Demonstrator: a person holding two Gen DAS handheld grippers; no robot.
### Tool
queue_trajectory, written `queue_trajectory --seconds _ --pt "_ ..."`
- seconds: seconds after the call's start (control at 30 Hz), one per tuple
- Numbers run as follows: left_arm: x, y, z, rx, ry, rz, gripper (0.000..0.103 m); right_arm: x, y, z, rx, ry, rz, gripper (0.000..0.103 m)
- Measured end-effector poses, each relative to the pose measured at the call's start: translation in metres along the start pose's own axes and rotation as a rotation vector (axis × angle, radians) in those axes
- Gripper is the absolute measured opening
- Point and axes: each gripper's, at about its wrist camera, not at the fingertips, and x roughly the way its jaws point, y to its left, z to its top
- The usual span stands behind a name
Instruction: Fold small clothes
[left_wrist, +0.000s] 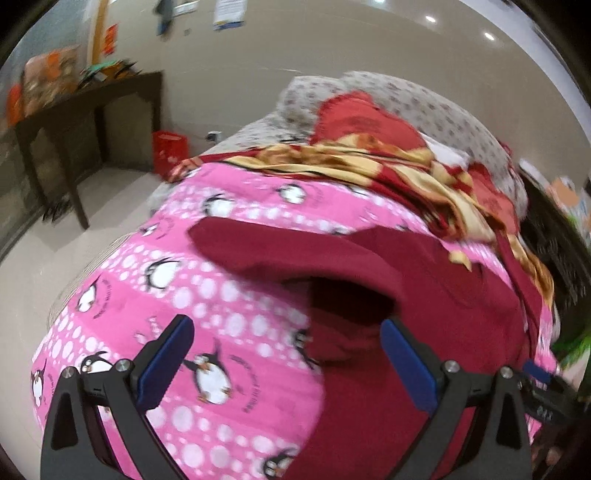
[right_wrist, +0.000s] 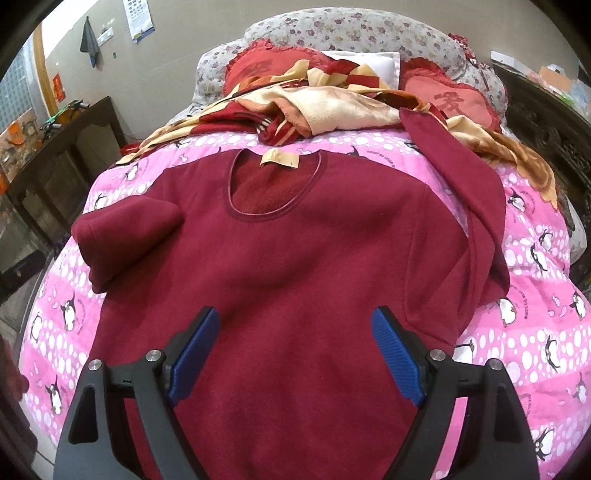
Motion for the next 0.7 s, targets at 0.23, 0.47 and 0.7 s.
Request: queue_trajectory --seconds 0.23,0.47,0.7 --pt "0.049 0.073 0.024 -0.327 0.05 -0.088 0.098 0.007 0.007 0.0 -0.016 0.024 0.013 0.103" --pt "0.116 0.111 0.047 -0.522 0.109 -0.048 0.092 0.011 0.01 0.002 -0.046 0.046 0.007 0.103" --pt "0.141 0.097 0.069 -0.355 0.122 0.037 0.026 0.014 0.002 0.003 -0.03 0.051 0.005 0.103"
